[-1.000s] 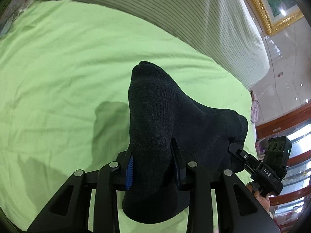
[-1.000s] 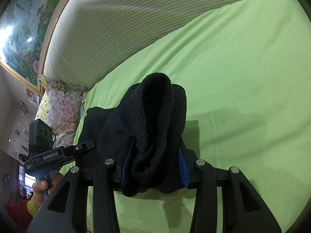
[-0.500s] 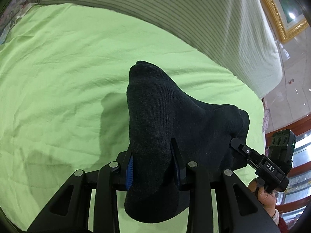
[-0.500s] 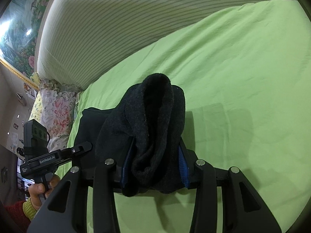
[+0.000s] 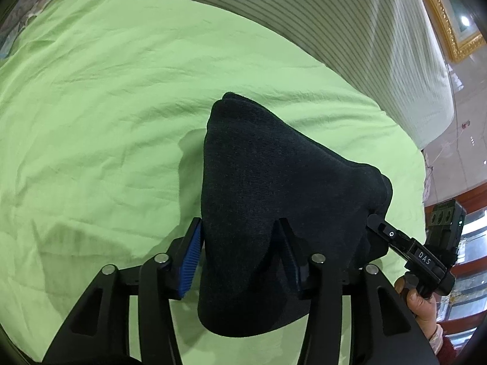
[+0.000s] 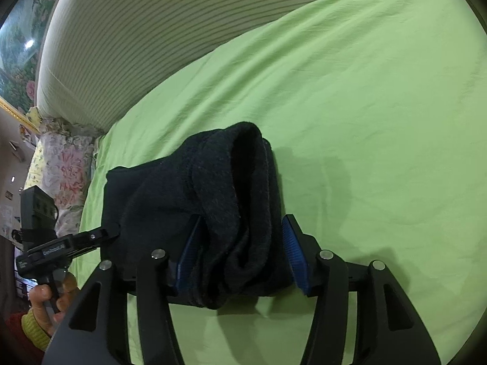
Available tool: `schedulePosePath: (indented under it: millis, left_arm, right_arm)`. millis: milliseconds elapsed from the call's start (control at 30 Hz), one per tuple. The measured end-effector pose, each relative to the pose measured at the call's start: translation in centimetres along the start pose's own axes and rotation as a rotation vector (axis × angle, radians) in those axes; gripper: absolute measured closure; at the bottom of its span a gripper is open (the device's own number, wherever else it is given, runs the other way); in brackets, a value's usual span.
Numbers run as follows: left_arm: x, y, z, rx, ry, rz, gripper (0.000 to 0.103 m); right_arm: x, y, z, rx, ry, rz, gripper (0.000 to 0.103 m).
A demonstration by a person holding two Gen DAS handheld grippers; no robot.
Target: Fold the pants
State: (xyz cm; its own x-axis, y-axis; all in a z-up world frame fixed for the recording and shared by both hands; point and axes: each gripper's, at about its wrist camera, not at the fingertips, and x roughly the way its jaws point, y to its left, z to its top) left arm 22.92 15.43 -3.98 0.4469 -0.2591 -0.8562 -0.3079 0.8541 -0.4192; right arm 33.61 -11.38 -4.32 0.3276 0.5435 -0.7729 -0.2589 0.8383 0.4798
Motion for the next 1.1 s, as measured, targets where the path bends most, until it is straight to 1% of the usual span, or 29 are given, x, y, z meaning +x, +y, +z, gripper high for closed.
schedulePosePath:
  millis: [67, 200, 367, 600, 700, 767, 900, 1000, 1100]
  left_arm:
    - [-0.4, -0.1, -0.2, 0.018, -0.008, 0.019, 0.050]
    - [-1.0, -0.8, -0.7, 0.057, -0.014, 0.068, 0.042]
    - [-1.6, -1.0, -1.2, 0.055, -0.012, 0.075, 0.038]
    - [-3.1, -1.0, -2.6, 0.043, -0.039, 0.086, 0.029]
    - [-3.7, -1.2, -3.2, 0.039, -0.051, 0.094, 0.025]
    - [-4.1, -1.3, -3.8, 0.046, -0.061, 0.098, 0.025]
    - [-4.6, -1.9, -5.4, 0.075, -0.086, 0.131, 0.024]
    - [-4.8, -2.2, -6.7, 0.084, -0.105, 0.150, 0.024]
    - [-5.2, -2.9, -8.1, 0.102, -0.156, 0.193, 0.022]
  right_arm:
    - [-0.1, 0.0, 0.0, 0.001, -0.005, -0.004, 0.046]
    - [-0.3, 0.7, 0.1, 0.002, -0.014, -0.011, 0.044]
    - [-1.6, 1.3, 0.1, -0.003, -0.049, -0.012, 0.033]
    - [-3.8, 2.7, -0.4, -0.049, -0.092, -0.038, 0.025]
    - [-4.4, 3.1, -1.2, -0.071, -0.097, -0.046, 0.022]
    - [-4.7, 3.6, -1.8, -0.082, -0.107, -0.042, 0.021]
    - [-5.3, 4.6, -3.1, -0.112, -0.127, -0.058, 0.019]
    - [-5.7, 5.5, -4.3, -0.161, -0.142, -0.070, 0.018]
    - [-5.7, 6.7, -5.6, -0.231, -0.152, -0.096, 0.018]
